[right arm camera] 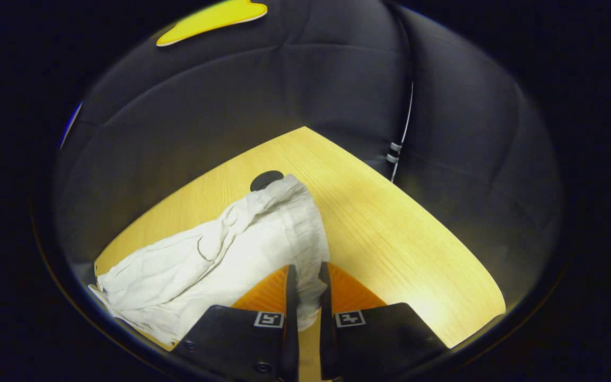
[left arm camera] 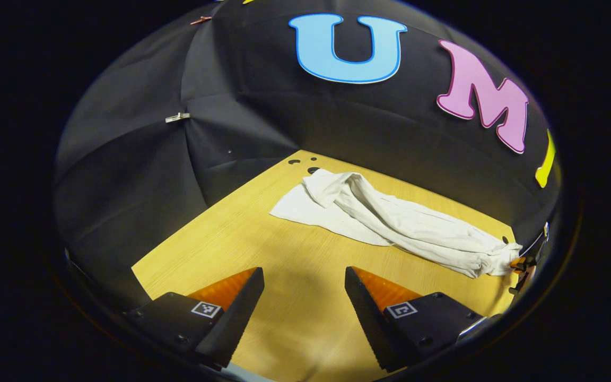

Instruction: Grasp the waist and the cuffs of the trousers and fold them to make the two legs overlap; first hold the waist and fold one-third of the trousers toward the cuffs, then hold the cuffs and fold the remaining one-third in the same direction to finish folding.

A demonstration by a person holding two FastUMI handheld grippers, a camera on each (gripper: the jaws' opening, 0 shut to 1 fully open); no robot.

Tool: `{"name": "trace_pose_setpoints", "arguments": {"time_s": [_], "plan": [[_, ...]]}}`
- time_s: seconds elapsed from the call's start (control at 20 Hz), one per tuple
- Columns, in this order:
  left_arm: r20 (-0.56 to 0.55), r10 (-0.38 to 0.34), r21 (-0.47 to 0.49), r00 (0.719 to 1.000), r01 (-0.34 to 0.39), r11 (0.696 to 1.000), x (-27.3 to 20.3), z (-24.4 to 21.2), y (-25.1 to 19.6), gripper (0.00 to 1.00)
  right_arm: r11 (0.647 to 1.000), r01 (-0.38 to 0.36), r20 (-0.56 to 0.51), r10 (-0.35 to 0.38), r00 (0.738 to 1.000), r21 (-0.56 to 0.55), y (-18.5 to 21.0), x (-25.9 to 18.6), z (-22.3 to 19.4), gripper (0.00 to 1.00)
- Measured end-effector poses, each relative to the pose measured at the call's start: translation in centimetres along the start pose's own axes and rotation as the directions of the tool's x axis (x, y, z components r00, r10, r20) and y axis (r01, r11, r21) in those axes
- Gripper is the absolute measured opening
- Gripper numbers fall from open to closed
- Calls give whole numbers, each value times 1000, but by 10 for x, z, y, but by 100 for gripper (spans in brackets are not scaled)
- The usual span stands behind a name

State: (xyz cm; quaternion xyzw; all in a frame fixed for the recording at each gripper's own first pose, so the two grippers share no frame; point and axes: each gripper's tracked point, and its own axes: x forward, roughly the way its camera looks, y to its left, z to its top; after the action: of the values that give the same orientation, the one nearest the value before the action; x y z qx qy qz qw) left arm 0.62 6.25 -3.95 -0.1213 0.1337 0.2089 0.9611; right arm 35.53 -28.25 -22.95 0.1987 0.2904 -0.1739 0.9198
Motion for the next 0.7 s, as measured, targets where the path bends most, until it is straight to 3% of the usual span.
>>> {"name": "trace_pose_setpoints", "arguments": {"time_s": [0.05, 0.3, 0.45, 0.7], "plan": [[-6, -2, -3, 1000, 2, 1000, 1, -1, 0, 97, 1000, 7, -1, -7, 1000, -14, -1, -1, 3, 15], [-33, -30, -59, 999, 28, 998, 7, 1, 3, 97, 984, 6, 114, 14, 993, -180, 24, -55, 40, 14], [-37, -34, -86, 999, 30, 996, 19, 4, 15, 98, 975, -21, 213, 69, 974, -222, 66, -87, 73, 14], [-34, -11, -104, 999, 8, 995, 12, -1, 30, 96, 950, -136, 293, 220, 931, -280, 160, -129, 111, 14]]}}
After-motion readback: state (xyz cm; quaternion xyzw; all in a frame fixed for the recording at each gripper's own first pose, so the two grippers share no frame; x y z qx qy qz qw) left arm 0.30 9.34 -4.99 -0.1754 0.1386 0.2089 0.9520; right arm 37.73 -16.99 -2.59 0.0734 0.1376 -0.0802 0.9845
